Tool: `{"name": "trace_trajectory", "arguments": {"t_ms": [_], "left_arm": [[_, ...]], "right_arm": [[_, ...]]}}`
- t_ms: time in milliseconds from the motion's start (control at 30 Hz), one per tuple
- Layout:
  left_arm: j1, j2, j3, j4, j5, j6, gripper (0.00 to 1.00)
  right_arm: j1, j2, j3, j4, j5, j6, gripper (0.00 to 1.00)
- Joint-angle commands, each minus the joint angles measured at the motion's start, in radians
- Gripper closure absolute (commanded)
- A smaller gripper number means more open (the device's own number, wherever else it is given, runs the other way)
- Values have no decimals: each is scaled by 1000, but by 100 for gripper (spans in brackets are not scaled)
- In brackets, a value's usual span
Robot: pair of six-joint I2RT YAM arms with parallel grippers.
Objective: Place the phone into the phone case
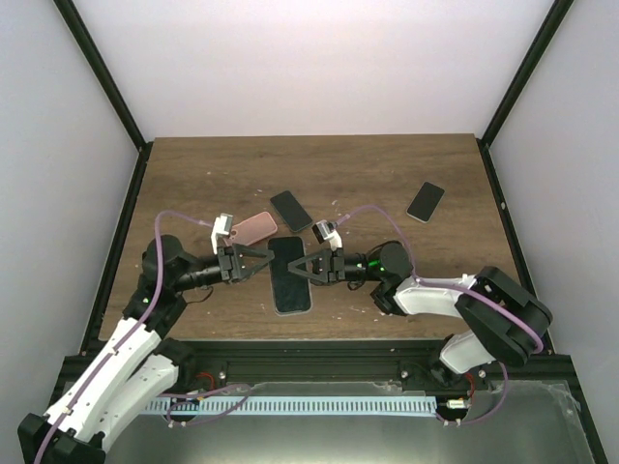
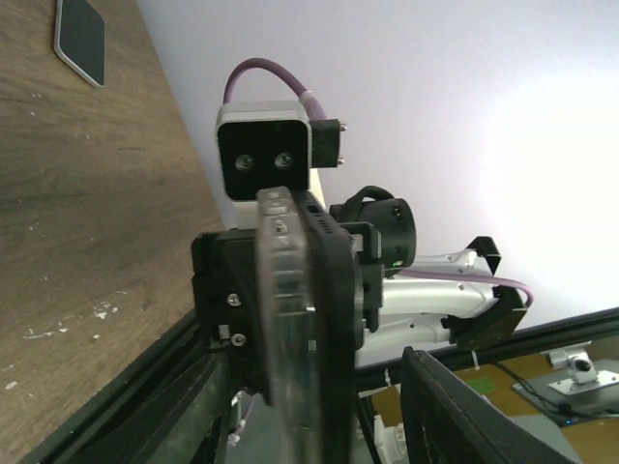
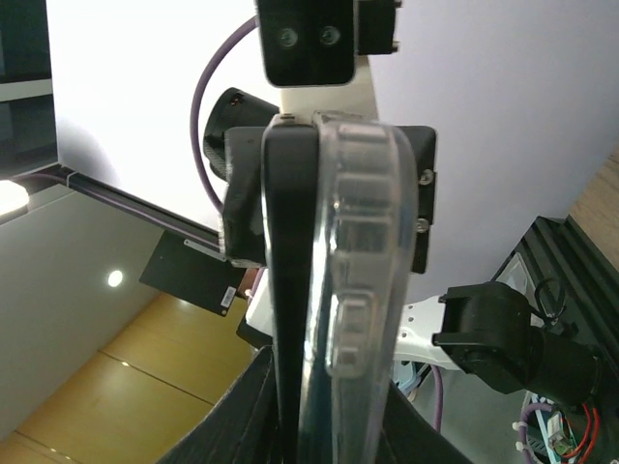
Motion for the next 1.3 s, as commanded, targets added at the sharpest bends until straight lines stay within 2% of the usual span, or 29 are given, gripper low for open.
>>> {"name": "trace_trajectory", "arguments": {"t_ms": [0,167,300,367,533,700,767,867,1000,1133,1267], "left_arm": [[0,-10,-30,105,7,-65,53],[-2,3,-18,123,8,-73,67],[-1,15,-2,63,5,-23,76],[-1,21,10,11,-3,24,78],[-1,37,16,-15,-7,53,84],[-1,44,39,-63,-12,82,85],[-1,46,56,-93,-13,98,79],[-1,50,81,-130,-2,105,56],[0,46,99,-200,19,140,41],[0,24,80,-245,49,169,34],[0,0,40,-195,114,156,37]], "right_arm": [[-5,-35,7,103,-11,11,83],[-4,-37,2,95,-23,9,82],[-5,-37,-1,84,-12,8,72],[-4,-33,7,73,-10,7,70],[-4,-27,17,65,0,11,77],[-4,-41,5,36,27,-13,81],[-4,-54,3,5,43,-38,82],[-6,-84,17,-66,65,-82,83],[-16,-128,43,-131,91,-117,84],[-27,-189,80,-259,134,-192,84],[-27,-257,124,-417,206,-288,84]]}}
